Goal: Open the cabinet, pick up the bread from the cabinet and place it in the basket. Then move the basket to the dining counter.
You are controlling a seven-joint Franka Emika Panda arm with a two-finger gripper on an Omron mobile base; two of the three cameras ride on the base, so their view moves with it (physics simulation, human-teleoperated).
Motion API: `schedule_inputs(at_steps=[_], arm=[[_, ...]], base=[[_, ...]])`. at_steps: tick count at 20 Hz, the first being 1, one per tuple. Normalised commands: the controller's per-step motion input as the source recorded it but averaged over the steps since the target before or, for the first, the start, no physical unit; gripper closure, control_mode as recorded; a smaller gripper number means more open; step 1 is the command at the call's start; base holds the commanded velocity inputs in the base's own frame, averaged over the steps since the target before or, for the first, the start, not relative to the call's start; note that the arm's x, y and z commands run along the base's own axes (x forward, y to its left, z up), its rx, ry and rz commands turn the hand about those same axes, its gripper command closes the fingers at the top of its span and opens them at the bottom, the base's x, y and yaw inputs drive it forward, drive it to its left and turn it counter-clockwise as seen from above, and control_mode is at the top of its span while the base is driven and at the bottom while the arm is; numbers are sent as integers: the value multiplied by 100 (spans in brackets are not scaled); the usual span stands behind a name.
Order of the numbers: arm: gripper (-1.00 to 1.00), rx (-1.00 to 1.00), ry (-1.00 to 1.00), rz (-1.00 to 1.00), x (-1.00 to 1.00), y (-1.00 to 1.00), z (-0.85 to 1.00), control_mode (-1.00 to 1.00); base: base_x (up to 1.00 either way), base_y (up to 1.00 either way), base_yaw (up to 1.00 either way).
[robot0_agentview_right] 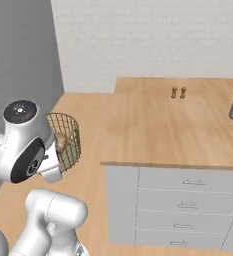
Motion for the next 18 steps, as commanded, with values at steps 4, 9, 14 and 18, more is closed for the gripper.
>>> schedule_inputs(at_steps=[4, 9, 14, 18], arm=[[100, 0, 0, 0, 0, 0, 0, 100], [100, 0, 0, 0, 0, 0, 0, 100], [100, 0, 0, 0, 0, 0, 0, 100], [100, 0, 0, 0, 0, 0, 0, 100]], base=[[99, 100, -48], [100, 95, -59], [81, 91, -68], [78, 81, -72]])
